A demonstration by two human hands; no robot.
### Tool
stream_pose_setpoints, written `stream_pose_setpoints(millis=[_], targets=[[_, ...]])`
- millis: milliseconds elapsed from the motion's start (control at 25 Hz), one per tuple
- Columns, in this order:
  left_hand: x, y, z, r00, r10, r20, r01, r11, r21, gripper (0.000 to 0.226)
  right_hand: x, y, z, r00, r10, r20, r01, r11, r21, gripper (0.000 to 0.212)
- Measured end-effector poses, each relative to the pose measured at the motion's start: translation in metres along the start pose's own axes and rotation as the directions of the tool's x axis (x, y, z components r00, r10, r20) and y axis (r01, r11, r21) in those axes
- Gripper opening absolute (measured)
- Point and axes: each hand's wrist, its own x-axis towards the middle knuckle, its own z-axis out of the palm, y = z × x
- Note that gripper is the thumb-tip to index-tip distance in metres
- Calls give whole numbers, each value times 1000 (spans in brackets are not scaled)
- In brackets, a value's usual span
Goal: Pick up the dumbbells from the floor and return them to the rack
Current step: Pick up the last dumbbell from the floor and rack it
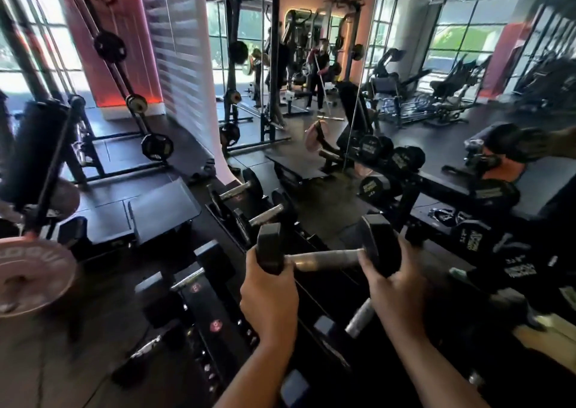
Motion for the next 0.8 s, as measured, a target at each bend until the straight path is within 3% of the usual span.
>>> stream_pose_setpoints(millis=[120,360,640,800], targets=[[35,-13,33,996,-80,-42,78,996,-46,34,43,22,42,994,27,107,-28,999,15,63],[84,-45,107,944,-308,-114,293,947,-133,37,120,85,109,954,-62,293,87,993,-74,58],[106,-86,171,888,-449,-100,435,890,-136,45,167,145,156,877,-36,479,127,979,-158,55],[107,-109,193,871,-478,-115,471,878,-86,49,169,179,170,845,32,534,75,981,-177,53]])
